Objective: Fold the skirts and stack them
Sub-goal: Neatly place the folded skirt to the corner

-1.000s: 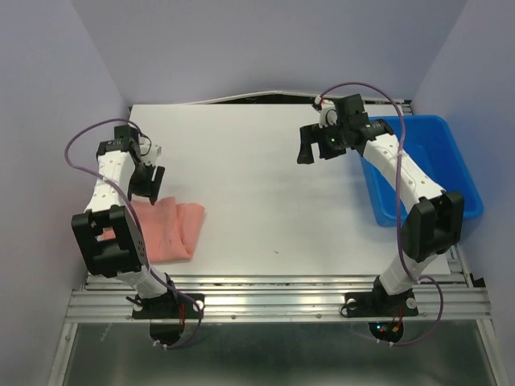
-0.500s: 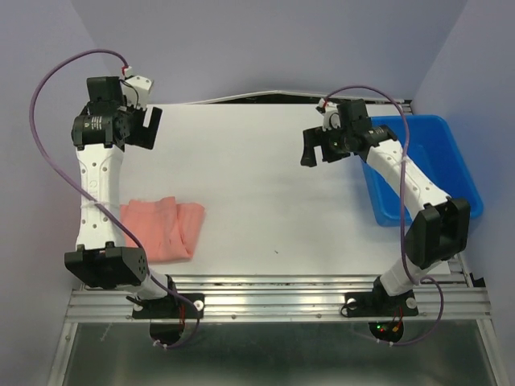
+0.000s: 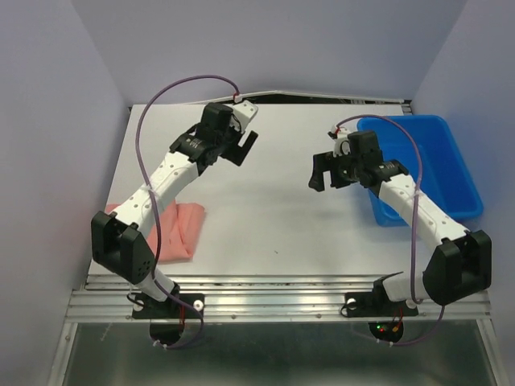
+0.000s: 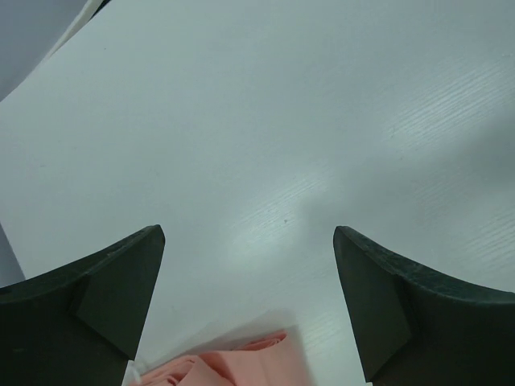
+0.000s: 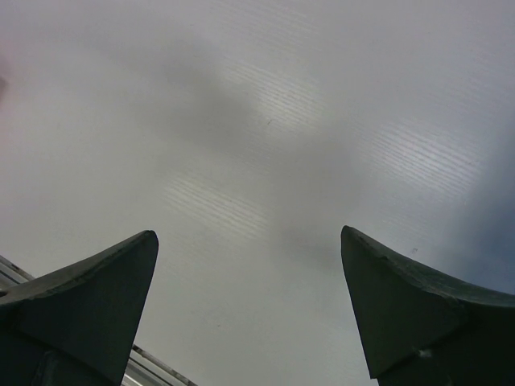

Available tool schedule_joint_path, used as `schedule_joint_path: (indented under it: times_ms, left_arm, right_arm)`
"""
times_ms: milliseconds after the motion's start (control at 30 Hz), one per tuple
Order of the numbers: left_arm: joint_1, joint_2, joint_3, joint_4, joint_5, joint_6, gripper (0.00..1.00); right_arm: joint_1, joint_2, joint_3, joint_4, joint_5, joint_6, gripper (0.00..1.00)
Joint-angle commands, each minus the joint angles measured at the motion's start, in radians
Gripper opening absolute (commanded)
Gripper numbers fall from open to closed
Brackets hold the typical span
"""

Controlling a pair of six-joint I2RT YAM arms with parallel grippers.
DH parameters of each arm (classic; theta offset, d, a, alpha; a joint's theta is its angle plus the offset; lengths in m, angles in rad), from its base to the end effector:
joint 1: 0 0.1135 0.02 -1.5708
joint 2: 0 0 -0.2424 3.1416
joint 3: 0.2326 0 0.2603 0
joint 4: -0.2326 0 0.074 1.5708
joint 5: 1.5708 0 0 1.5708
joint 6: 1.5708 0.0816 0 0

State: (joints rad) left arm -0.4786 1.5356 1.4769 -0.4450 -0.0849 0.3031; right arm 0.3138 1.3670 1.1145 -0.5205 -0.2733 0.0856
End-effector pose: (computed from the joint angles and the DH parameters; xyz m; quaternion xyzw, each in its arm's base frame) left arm 0.3617 -0.1799 0.3258 0.3078 0.8036 -0.0081 0.5094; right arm 0.3170 0.1260 0.2392 -0.1565 0.9009 0.1994 0.3522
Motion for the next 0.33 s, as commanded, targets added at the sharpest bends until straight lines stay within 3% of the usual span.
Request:
schedule_joint_path:
  times_ms: [0,300]
  left_arm:
    - [-0.05,0.011,-0.02,0.143,-0.036,-0.074,0.99]
    - [-0.092,-0.037,-0.116,0.147,-0.042,-0.062,0.99]
  right_arm:
    - [-0.005,-0.046,-0.053,0.112,-0.033,0.017,1.0]
    - [-0.005,-0.078,-0.081,0.116,-0.096,0.029,1.0]
